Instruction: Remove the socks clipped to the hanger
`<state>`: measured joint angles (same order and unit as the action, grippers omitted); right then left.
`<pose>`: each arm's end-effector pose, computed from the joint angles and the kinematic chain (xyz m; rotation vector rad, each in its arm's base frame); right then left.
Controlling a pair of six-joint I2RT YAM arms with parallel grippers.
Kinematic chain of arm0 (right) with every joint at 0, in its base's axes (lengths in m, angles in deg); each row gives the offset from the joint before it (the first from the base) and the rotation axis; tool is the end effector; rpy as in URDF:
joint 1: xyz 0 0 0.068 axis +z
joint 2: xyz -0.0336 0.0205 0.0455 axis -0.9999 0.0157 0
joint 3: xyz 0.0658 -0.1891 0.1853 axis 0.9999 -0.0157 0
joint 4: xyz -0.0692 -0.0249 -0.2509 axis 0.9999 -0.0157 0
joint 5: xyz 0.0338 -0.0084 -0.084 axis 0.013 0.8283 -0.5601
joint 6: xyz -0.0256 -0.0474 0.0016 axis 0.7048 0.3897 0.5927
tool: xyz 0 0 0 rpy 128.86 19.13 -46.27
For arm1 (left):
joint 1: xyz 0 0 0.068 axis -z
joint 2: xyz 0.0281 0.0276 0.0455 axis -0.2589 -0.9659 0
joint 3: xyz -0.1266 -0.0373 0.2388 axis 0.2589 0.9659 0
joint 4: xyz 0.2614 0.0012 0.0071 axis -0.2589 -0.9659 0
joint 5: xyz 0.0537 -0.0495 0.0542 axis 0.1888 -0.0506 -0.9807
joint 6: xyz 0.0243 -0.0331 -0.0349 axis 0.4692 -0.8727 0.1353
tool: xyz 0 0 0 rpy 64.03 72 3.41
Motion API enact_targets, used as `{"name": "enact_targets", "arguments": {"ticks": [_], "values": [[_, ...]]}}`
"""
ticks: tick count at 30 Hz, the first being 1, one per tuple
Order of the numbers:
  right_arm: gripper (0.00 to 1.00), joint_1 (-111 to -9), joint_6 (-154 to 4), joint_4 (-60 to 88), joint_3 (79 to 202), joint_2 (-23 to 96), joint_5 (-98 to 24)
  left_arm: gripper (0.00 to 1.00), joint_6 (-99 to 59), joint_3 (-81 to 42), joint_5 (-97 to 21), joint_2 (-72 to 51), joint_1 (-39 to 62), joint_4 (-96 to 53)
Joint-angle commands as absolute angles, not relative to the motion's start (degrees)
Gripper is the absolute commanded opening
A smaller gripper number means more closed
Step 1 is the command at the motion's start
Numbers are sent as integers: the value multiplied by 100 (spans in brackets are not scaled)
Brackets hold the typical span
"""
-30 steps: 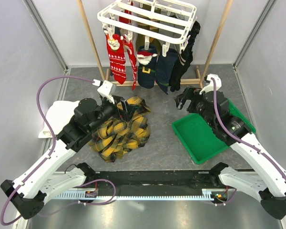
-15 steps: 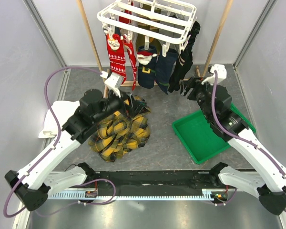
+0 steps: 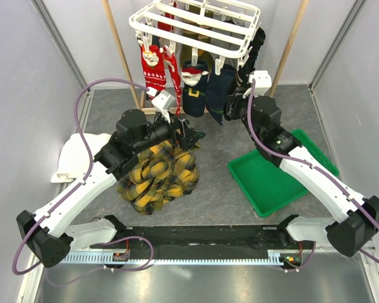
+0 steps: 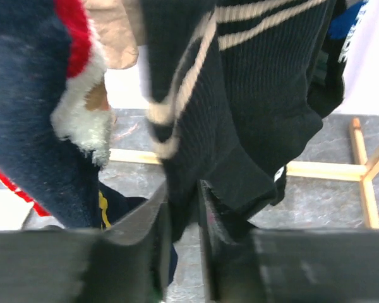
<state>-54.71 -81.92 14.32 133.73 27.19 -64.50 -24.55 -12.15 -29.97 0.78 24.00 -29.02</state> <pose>0.2483 0.1551 0.4048 -0.0205 1.6352 0.3612 0.1928 -0.1689 0.4050 0.5600 1.6514 -0.9573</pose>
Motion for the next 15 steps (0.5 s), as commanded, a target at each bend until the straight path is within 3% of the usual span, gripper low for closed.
{"name": "enact_targets", "arguments": {"ticks": [1, 6, 15], "values": [[24, -5456, -8099, 1633, 13664, 2627, -6410, 92, -2243, -1121, -2728, 602, 2428, -2509], [0, -5456, -8739, 1211, 13646, 2135, -6452, 92, -2322, -874, -2719, 797, 2428, -2210], [0, -5456, -9233, 895, 13593, 1396, -5154, 92, -2331, -883, -2631, 745, 2428, -2218]]}}
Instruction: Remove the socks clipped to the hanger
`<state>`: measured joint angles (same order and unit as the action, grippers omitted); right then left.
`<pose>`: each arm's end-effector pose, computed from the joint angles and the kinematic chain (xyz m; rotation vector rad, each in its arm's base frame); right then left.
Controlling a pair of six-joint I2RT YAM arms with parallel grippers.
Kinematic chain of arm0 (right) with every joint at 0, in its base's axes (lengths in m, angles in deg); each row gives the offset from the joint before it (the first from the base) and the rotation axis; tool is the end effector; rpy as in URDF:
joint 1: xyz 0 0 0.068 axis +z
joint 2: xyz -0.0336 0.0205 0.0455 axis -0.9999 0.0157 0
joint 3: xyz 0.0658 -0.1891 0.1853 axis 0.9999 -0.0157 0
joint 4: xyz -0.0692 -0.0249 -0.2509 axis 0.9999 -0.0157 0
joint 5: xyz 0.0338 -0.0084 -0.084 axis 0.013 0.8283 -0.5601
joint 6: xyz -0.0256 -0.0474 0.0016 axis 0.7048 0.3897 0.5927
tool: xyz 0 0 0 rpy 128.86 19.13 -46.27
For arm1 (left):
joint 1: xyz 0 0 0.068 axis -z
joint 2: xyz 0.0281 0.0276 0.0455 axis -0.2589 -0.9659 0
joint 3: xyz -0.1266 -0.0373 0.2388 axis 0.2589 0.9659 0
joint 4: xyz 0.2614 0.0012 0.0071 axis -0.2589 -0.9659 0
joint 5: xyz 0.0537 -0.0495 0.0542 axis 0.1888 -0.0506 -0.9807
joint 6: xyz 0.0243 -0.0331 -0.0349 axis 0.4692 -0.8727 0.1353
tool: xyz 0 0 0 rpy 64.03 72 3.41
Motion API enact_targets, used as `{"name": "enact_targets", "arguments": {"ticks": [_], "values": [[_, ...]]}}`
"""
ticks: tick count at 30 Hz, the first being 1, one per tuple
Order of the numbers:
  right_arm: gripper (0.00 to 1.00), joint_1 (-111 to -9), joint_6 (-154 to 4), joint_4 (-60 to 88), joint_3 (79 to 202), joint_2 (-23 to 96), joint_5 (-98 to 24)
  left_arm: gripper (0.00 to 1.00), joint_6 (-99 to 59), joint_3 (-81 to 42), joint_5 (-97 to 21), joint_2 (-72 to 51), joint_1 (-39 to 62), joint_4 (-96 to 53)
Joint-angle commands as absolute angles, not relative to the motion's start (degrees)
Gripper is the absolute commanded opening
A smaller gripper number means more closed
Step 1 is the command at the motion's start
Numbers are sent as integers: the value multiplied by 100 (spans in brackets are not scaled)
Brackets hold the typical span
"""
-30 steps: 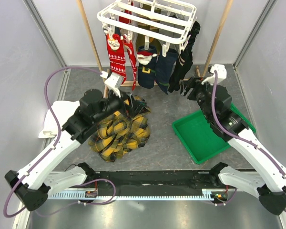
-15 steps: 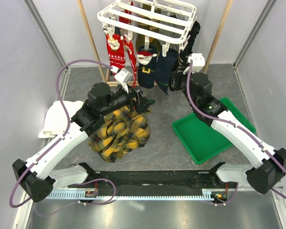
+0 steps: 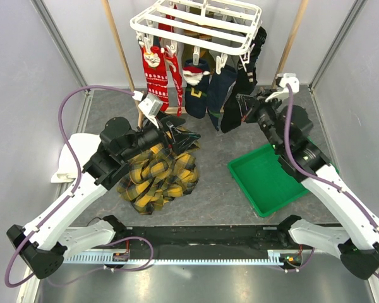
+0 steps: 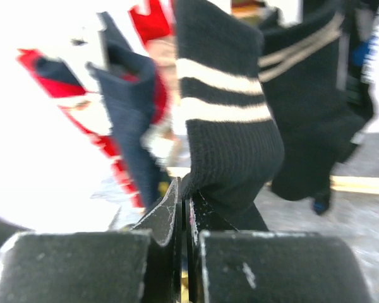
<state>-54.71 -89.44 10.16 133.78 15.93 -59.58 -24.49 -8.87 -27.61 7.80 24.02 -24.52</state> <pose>0.1967 0.1234 0.4450 0.0444 1.5315 0.5801 0.1662 -0.1492 0.4204 0.5784 1.4944 -1.0076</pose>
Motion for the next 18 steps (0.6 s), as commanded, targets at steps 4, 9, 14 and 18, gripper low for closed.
{"name": "enact_targets", "arguments": {"ticks": [4, 9, 14, 18], "values": [[0, -5456, -9251, 692, 13804, 1378, -4521, 92, -2410, -857, -2562, 596, 2463, -2122], [0, -5456, -9286, 631, 13910, 1299, -4107, 92, -2489, -1067, -2166, 121, 2472, -1955], [0, -5456, -9374, 709, 13892, 1273, -3860, 92, -2446, -1515, -2157, -292, 2472, -1823], [0, -5456, -9409, 903, 13743, 1281, -3947, 93, -2278, -1612, -2209, -547, 2525, -1463]]}}
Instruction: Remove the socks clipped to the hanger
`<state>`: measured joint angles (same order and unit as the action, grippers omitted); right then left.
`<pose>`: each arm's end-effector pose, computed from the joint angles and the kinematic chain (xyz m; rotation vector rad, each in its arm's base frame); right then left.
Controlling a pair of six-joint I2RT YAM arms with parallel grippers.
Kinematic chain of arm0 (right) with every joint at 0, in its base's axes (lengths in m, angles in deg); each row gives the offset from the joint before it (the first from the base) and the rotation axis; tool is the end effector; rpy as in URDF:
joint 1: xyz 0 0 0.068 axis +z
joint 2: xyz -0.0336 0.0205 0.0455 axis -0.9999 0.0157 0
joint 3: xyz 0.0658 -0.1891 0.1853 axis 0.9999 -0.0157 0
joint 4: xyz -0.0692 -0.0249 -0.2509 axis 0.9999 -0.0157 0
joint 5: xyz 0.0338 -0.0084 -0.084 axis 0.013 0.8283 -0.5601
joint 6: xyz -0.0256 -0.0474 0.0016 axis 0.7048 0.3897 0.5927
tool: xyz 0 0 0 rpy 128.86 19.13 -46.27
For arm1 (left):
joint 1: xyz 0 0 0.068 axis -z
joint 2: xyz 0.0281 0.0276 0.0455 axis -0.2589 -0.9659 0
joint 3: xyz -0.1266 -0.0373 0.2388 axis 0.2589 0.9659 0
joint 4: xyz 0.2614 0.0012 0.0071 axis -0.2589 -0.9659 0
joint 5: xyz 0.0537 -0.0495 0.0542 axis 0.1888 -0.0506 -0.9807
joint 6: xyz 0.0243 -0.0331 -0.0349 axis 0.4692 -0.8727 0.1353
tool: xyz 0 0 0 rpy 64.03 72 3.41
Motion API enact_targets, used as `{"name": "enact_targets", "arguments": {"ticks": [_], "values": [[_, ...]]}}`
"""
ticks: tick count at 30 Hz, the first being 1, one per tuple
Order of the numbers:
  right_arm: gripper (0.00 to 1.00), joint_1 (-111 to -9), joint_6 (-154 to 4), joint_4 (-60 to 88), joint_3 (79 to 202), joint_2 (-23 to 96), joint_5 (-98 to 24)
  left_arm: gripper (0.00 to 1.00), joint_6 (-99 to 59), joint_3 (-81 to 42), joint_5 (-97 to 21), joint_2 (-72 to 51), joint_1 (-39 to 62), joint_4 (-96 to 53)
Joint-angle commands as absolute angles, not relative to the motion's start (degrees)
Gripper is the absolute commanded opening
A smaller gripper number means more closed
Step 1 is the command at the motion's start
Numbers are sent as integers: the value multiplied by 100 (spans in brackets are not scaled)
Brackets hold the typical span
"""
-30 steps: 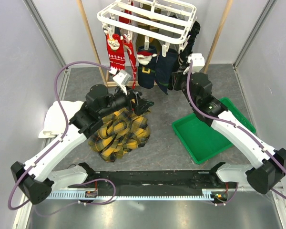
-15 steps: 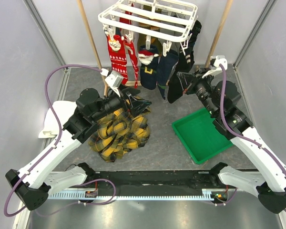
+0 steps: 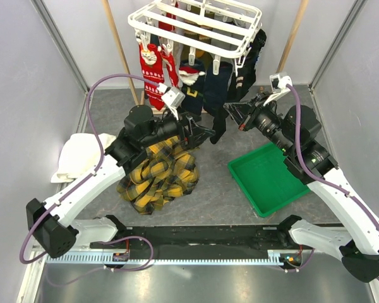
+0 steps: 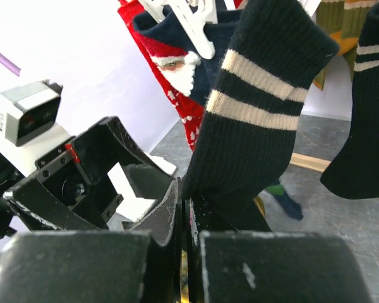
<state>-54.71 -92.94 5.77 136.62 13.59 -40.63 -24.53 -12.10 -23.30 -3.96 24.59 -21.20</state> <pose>0.1756 0.1230 0.4619 -0.1828 1.5414 0.8764 0.2066 -0.1888 0.3989 0.6586 1.5762 -1.0624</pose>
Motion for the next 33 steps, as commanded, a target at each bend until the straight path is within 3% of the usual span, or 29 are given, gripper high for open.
{"name": "enact_targets", "arguments": {"ticks": [1, 7, 9, 10, 12, 13, 14, 16, 17, 20, 28, 33], "values": [[0, -5456, -9479, 929, 13725, 1281, -3983, 93, -2261, -1621, -2244, -600, 2551, -1410], [0, -5456, -9725, 1053, 13646, 1299, -3974, 92, -2146, -1709, -2543, -1065, 2709, -1102], [0, -5456, -9813, 1052, 13620, 1282, -4001, 85, -2120, -1744, -2570, -1110, 2771, -1093], [0, -5456, -9840, 1061, 13611, 1290, -4018, 63, -2085, -1753, -2700, -1119, 2841, -1093], [0, -5456, -9857, 1000, 13593, 1281, -4062, 30, -2023, -1797, -2867, -1102, 2903, -1276], [4, -5456, -9866, 808, 13680, 1281, -4175, 6, -2015, -1858, -2869, -1049, 2938, -1374], [18, -5456, -9849, 658, 13768, 1290, -4255, 2, -2006, -1859, -2860, -988, 2956, -1479], [28, -5456, -9796, 133, 14127, 1325, -4396, 2, -1988, -1737, -2868, -847, 2991, -1577], [38, -5456, -9726, -27, 14251, 1334, -4701, 2, -1997, -1675, -2895, -699, 3000, -1577], [52, -5456, -9515, -503, 14831, 1439, -5473, 2, -1918, -1472, -2948, -513, 3000, -1577], [67, -5456, -8279, -644, 16359, 2466, -5961, 2, -1733, -1261, -2895, -469, 3000, -1673], [70, -5456, -7872, -688, 16932, 2995, -6014, 2, -1707, -1191, -2904, -311, 3000, -1674]]}}
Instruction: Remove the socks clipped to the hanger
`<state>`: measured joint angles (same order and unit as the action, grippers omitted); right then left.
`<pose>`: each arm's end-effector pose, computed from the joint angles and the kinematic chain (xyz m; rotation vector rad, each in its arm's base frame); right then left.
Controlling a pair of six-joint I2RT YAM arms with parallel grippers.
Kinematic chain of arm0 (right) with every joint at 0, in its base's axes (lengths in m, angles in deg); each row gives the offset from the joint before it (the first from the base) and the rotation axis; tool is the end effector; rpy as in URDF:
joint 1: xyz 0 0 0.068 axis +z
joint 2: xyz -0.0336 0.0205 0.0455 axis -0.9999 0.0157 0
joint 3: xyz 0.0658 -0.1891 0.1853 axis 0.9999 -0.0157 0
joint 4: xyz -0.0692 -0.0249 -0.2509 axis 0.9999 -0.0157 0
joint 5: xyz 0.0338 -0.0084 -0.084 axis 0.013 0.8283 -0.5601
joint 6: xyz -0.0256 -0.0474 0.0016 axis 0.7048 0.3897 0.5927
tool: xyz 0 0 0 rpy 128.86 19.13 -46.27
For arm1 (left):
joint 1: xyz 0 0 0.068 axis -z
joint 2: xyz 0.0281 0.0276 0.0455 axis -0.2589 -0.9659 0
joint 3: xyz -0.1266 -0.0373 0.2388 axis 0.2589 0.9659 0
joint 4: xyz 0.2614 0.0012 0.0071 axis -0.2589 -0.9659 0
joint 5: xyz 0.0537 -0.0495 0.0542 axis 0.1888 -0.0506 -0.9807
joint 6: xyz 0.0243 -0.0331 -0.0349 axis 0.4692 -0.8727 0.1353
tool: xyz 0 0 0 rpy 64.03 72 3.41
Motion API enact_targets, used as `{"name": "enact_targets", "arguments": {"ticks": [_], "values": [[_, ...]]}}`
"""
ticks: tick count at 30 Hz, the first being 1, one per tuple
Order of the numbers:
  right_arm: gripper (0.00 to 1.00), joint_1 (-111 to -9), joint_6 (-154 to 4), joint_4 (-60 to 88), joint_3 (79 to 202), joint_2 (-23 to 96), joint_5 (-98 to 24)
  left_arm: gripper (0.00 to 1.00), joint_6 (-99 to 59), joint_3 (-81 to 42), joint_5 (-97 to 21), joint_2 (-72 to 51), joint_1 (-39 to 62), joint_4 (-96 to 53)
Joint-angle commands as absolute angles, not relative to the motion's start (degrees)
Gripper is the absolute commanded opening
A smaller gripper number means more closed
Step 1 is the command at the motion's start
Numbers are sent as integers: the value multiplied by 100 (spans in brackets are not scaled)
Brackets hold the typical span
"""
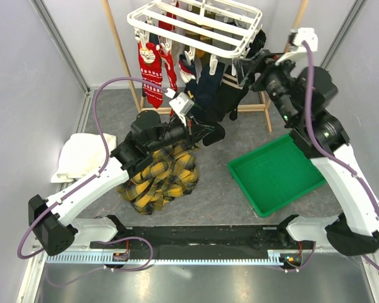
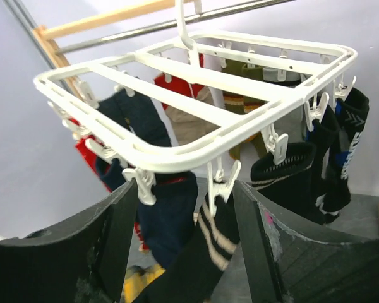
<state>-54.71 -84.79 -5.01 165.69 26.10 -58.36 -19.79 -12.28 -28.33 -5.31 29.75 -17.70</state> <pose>0.1878 0.1181 0.5567 -0.0101 1.4167 0.5713 0.1963 -0.2100 0.4004 0.7133 1.4929 -1.0061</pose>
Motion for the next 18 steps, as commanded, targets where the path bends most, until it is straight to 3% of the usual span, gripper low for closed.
{"name": "enact_targets", "arguments": {"ticks": [1, 18], "values": [[70, -5456, -7845, -688, 17038, 3108, -5926, 2, -1707, -1182, -2886, -284, 3000, -1665], [70, -6122, -7940, -468, 16863, 3373, -5119, 2, -1733, -1156, -2719, -214, 3000, -1673]]}}
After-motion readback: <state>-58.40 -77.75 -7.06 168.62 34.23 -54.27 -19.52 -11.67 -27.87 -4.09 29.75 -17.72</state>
